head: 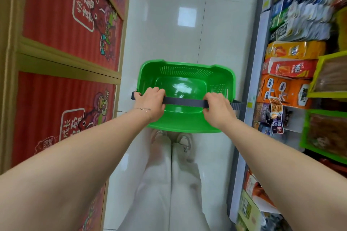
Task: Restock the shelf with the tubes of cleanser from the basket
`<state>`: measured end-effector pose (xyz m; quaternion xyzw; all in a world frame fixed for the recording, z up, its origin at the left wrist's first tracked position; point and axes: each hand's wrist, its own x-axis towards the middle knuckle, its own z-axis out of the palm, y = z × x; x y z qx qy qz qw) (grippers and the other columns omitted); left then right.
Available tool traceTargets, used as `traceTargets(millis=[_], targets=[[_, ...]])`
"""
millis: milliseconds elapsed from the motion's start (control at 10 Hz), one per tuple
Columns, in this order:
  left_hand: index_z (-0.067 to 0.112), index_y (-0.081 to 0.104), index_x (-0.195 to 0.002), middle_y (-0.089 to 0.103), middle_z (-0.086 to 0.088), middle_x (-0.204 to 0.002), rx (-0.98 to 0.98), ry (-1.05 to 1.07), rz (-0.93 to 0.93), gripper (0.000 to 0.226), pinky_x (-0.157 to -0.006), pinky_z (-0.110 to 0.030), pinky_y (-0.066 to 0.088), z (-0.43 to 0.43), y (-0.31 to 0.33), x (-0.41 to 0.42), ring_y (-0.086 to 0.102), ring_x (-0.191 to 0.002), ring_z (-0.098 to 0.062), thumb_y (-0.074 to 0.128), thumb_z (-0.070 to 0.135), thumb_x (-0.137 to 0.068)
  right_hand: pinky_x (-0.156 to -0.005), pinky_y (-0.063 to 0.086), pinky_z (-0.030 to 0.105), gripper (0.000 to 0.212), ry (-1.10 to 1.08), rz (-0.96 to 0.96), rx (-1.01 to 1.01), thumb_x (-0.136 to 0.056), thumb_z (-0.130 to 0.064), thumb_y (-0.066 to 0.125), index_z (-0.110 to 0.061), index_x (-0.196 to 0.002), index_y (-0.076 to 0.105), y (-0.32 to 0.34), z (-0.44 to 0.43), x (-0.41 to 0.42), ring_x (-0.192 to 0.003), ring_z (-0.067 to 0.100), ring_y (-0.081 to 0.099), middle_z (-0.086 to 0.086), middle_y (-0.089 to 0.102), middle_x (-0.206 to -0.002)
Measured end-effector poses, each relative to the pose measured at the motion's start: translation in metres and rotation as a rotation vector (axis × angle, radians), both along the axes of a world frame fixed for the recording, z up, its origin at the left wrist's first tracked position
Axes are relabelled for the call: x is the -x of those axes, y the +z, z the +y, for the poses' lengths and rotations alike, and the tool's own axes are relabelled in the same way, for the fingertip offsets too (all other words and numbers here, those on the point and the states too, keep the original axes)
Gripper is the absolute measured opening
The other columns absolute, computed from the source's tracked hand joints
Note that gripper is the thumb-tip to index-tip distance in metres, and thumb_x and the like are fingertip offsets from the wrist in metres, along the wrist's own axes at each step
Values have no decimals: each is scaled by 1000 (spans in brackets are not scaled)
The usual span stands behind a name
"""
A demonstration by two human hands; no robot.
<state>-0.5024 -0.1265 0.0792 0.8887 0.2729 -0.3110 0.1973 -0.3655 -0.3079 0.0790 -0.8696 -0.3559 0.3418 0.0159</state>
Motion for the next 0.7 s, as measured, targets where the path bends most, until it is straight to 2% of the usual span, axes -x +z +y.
traceTargets(millis=[300, 500, 600, 700], targets=[[23, 49, -105, 44, 4, -97, -20, -4, 40, 13, -100, -55, 32, 3, -9, -8, 44, -101, -21, 49, 22, -92, -76, 33, 34, 10, -40, 14, 54, -87, -16, 57, -17, -91, 49, -9, 16, 0, -88, 25, 44, 1, 50, -91], [23, 54, -115, 51, 2, -104, 111, -5, 105, 25, -102, -54, 32, 16, -1, -12, 50, -101, -22, 50, 22, -91, -77, 34, 35, 19, 120, 126, 210, -88, -23, 58, -15, -105, 51, 6, 33, -6, -85, 25, 46, 4, 53, -94], [22, 53, -124, 53, 1, -115, 125, -3, 99, 33, -103, -50, 31, 29, 7, -18, 52, -107, -22, 50, 22, -92, -76, 43, 34, 27, 156, 184, 189, -89, -24, 58, -15, -114, 52, 20, 47, -10, -88, 26, 52, 7, 59, -105], [22, 50, -130, 51, 0, -124, 103, 11, 83, 39, -103, -48, 30, 40, 20, -24, 51, -114, -23, 52, 22, -91, -87, 49, 39, 39, 136, 244, 202, -92, -32, 57, -14, -125, 51, 31, 58, -15, -102, 29, 56, 8, 58, -118]])
